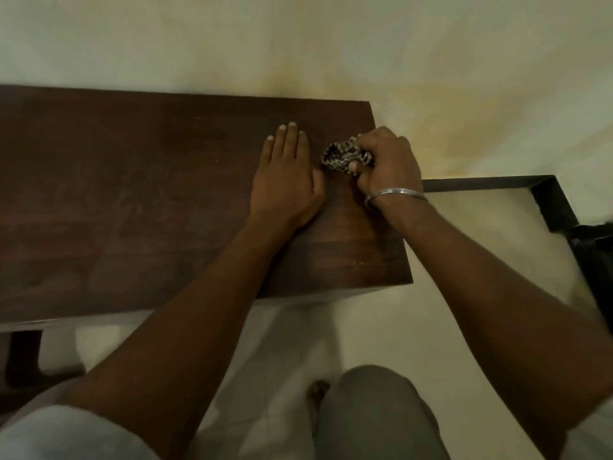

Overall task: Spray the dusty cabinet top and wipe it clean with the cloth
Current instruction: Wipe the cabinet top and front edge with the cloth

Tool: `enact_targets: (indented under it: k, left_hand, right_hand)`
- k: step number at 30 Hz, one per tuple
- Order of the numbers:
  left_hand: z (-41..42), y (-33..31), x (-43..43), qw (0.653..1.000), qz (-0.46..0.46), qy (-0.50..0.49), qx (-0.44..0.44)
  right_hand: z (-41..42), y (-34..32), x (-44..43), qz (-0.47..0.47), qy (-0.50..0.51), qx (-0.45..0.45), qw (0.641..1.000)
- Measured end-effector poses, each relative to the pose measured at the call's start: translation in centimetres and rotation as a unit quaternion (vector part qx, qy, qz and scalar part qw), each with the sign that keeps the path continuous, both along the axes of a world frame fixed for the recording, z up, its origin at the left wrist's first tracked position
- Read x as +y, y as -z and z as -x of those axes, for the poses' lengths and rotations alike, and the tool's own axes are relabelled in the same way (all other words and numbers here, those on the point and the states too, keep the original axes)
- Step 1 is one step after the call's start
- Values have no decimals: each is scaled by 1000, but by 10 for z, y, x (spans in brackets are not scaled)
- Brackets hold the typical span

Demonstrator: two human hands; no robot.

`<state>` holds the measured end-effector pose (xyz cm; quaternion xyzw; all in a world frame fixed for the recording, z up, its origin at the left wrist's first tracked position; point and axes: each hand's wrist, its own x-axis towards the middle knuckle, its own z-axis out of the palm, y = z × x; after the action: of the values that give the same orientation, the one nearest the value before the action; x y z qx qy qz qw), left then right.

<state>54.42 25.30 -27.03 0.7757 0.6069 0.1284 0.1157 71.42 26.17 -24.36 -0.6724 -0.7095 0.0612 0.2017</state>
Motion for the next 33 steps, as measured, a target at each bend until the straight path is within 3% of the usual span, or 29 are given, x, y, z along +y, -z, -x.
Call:
enact_targets:
  k: [18,26,33]
  left_hand:
    - [68,5,-131,996,-46,59,39]
    - [156,9,-149,996,-51,-19,67]
    - [214,14,-157,991,-75,-102,39]
  right_hand:
    - [5,-10,-150,49,25,-17,998]
    - [45,-14,-145,79,23,-72,994]
    - [155,-14,-139,81,-58,-60,993]
